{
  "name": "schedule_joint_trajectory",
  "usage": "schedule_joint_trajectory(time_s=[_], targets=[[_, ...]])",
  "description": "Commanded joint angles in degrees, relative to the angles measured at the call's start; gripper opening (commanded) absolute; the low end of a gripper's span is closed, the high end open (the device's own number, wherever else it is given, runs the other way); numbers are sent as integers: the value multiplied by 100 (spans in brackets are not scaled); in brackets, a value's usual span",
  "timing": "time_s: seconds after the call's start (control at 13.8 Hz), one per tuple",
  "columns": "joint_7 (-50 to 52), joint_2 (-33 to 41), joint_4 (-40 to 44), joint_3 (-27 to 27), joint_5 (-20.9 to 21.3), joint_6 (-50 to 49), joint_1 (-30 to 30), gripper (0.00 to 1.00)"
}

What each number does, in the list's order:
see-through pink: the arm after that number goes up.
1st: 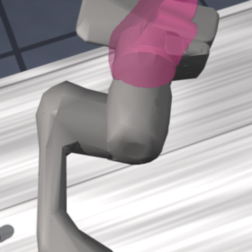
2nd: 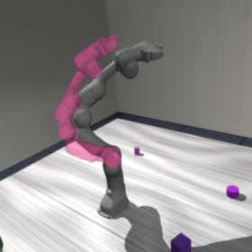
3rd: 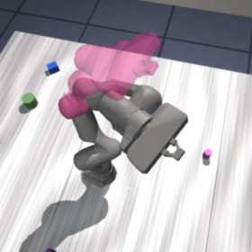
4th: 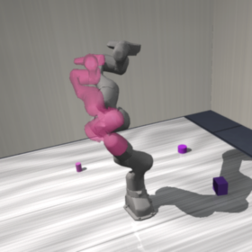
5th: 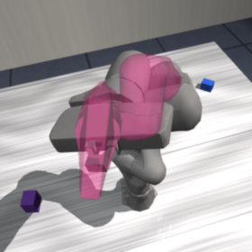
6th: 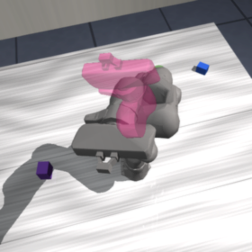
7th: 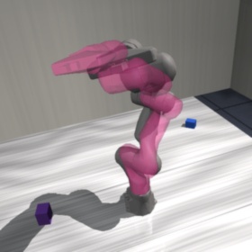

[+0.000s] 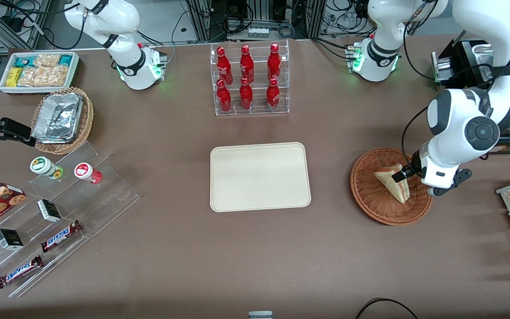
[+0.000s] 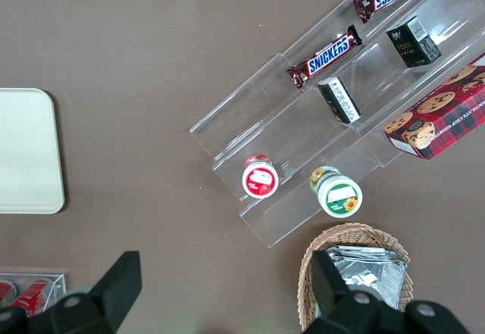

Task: Place sandwich from basket to tray
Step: 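Lower the left gripper and close it on the wrapped sandwich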

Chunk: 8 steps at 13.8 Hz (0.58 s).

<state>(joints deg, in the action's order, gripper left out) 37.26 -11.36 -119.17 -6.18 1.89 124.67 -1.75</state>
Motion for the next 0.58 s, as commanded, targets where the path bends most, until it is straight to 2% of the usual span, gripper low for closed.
schedule_joint_trajectory(time_s=[0.0,0.22,0.51], targets=[[369,-24,-246,-6,66,363,17,100],[396,-68,-633,-6,66,952,8,100],[405,-296,-677,-6,57,1138,0,100]])
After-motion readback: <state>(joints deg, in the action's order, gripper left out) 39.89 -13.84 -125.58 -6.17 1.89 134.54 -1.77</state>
